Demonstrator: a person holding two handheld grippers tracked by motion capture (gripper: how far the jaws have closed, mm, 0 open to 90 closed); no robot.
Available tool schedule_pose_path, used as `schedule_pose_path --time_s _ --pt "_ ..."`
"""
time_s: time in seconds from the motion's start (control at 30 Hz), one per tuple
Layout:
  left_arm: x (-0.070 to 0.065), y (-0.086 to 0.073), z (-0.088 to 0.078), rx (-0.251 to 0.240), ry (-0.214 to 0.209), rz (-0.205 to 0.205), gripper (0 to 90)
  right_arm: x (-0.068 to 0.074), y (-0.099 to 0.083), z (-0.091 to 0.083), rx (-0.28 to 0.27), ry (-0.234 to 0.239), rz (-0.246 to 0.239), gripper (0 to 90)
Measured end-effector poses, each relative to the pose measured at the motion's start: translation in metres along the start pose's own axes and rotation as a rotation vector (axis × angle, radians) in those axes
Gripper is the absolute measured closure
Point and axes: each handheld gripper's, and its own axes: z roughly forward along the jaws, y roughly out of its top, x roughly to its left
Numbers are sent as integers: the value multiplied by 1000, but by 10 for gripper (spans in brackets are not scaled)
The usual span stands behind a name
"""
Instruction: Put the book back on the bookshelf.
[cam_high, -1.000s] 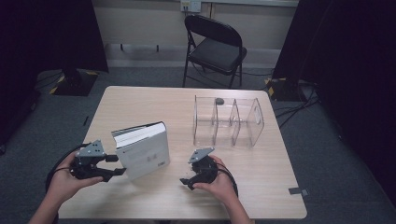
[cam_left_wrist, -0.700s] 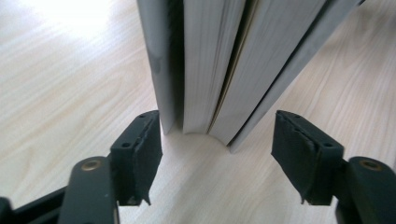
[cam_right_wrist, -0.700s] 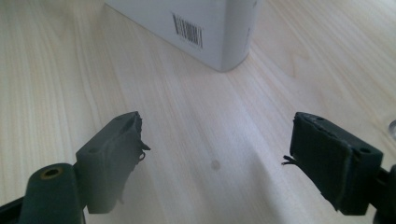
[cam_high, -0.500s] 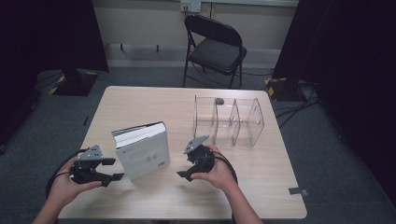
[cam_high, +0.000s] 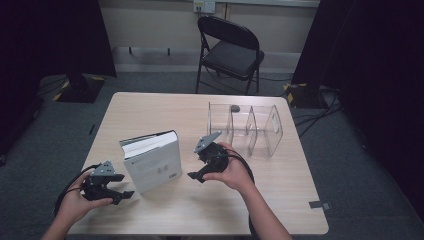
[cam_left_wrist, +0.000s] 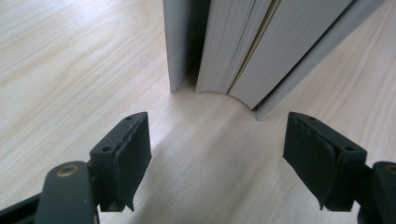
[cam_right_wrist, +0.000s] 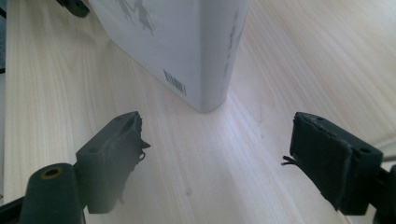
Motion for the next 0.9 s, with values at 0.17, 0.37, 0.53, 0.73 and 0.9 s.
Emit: schedule_pose_path --time_s 0.17,0.37,0.53,0.73,0.9 --pt "-2 -1 5 5 3 9 222 -2 14 -5 9 -1 -21 163" --pt "-4 -2 9 15 10 40 212 -6 39 -13 11 -7 -52 163" --pt "-5 -3 12 8 13 49 212 -12 56 -18 -16 7 -63 167" --pt "-5 -4 13 0 21 43 208 -16 78 -16 -17 42 -91 168" --pt "-6 -5 16 -7 13 51 194 -16 94 -13 -17 78 -122 170"
